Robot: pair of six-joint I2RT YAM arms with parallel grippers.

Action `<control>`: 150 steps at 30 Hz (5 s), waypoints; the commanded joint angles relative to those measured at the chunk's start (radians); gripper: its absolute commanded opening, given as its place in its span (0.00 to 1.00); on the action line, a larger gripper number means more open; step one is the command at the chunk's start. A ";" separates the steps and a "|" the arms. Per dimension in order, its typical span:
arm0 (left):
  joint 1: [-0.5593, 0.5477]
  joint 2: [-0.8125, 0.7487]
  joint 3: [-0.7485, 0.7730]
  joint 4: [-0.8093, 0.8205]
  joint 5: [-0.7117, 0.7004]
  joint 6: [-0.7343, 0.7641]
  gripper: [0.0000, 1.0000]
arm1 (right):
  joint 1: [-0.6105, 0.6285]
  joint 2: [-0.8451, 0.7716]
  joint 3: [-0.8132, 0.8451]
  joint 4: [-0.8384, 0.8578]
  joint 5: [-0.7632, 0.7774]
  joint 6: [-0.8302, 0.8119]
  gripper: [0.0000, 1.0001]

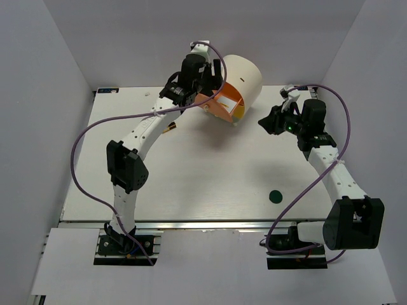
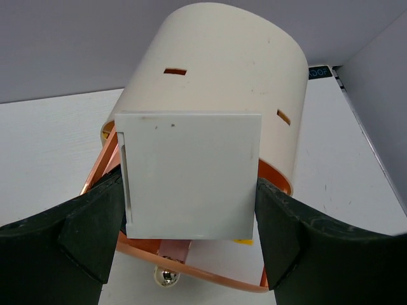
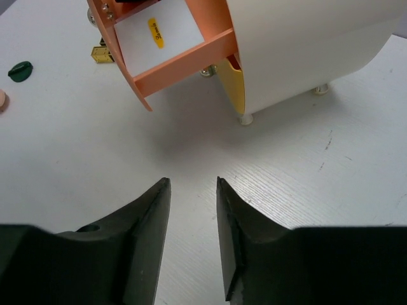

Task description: Organize the makeup

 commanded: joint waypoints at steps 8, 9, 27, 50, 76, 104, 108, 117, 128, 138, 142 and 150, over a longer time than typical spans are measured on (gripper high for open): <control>0.000 -0.025 -0.066 0.050 -0.030 0.021 0.47 | -0.005 -0.009 0.023 0.019 -0.030 -0.001 0.64; 0.001 -0.025 -0.064 0.050 -0.033 0.021 0.53 | -0.006 -0.012 0.021 0.019 -0.030 -0.001 0.66; 0.001 -0.039 -0.008 0.044 -0.029 0.018 0.90 | -0.003 -0.015 0.023 0.010 -0.127 -0.053 0.82; 0.061 -0.158 -0.015 0.025 -0.087 -0.081 0.74 | 0.092 0.080 0.193 -0.135 -0.463 -0.344 0.24; 0.287 -0.876 -1.279 0.379 0.192 -0.638 0.09 | 0.635 0.506 0.494 -0.009 0.790 -0.552 0.01; 0.287 -0.755 -1.318 0.557 0.341 -0.717 0.14 | 0.523 0.662 0.728 -0.016 0.808 -0.599 0.89; 0.287 -0.747 -1.321 0.573 0.350 -0.717 0.20 | 0.518 0.599 0.695 -0.096 0.645 -0.612 0.89; 0.288 -0.728 -1.319 0.622 0.387 -0.720 0.52 | 0.460 0.511 0.822 -0.335 0.153 -0.466 0.65; 0.278 -0.515 -1.253 0.947 0.549 -0.830 0.59 | 0.174 0.401 0.747 -0.162 -0.254 -0.004 0.20; 0.187 -0.121 -0.976 1.094 0.628 -0.930 0.70 | -0.017 0.326 0.607 -0.087 -0.319 0.111 0.47; 0.162 -0.011 -0.852 1.110 0.620 -0.942 0.72 | -0.058 0.303 0.552 -0.082 -0.331 0.117 0.47; 0.150 0.121 -0.695 1.104 0.580 -0.950 0.73 | -0.066 0.269 0.480 -0.076 -0.345 0.114 0.47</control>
